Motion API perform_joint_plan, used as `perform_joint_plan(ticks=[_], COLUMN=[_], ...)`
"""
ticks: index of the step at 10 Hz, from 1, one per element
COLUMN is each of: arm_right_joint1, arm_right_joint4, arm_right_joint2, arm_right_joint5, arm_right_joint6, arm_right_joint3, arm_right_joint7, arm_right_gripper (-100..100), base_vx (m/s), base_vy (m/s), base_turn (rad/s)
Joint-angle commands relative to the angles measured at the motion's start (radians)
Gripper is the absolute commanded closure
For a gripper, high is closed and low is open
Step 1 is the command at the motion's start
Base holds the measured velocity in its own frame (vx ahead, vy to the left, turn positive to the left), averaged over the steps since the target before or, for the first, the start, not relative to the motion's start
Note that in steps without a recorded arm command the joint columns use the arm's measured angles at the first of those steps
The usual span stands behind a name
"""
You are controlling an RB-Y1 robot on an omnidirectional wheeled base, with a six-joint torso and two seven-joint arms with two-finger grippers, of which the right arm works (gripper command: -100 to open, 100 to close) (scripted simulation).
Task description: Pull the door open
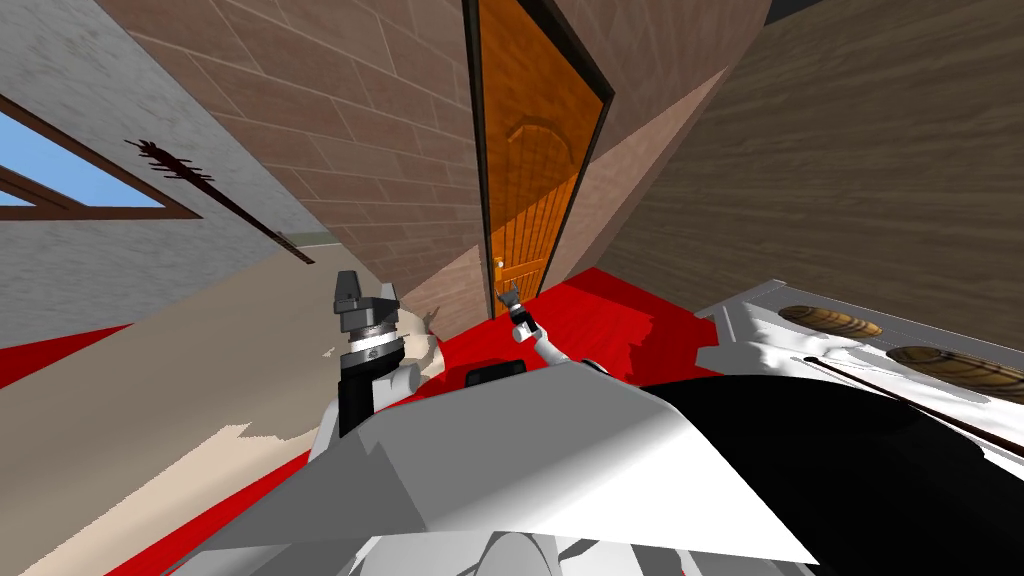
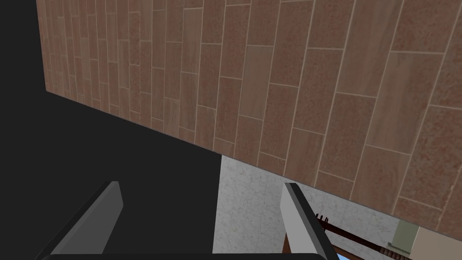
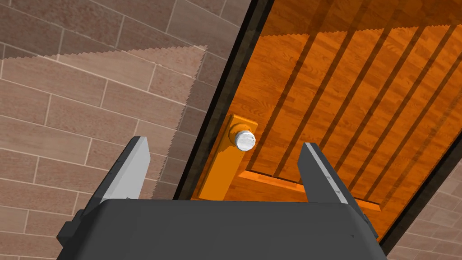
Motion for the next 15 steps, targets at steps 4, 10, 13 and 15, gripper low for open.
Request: perform_joint_plan(ticks=[4, 10, 13, 15], arm_right_joint1=[-0.072, -0.165, -0.206, -0.231], arm_right_joint4=[0.106, 0.247, 0.308, 0.347], arm_right_joint2=[-0.017, -0.038, -0.046, -0.052], arm_right_joint5=[-0.059, -0.129, -0.160, -0.179], arm_right_joint6=[0.008, 0.010, 0.011, 0.012], arm_right_joint3=[0.056, 0.124, 0.154, 0.173], arm_right_joint7=[-0.109, -0.240, -0.297, -0.333], arm_right_gripper=[-100, -100, -100, -100], base_vx=[0.097, 0.095, 0.093, 0.090], base_vy=[-0.047, -0.047, -0.046, -0.043], base_turn=[0.012, 0.010, 0.009, 0.009])
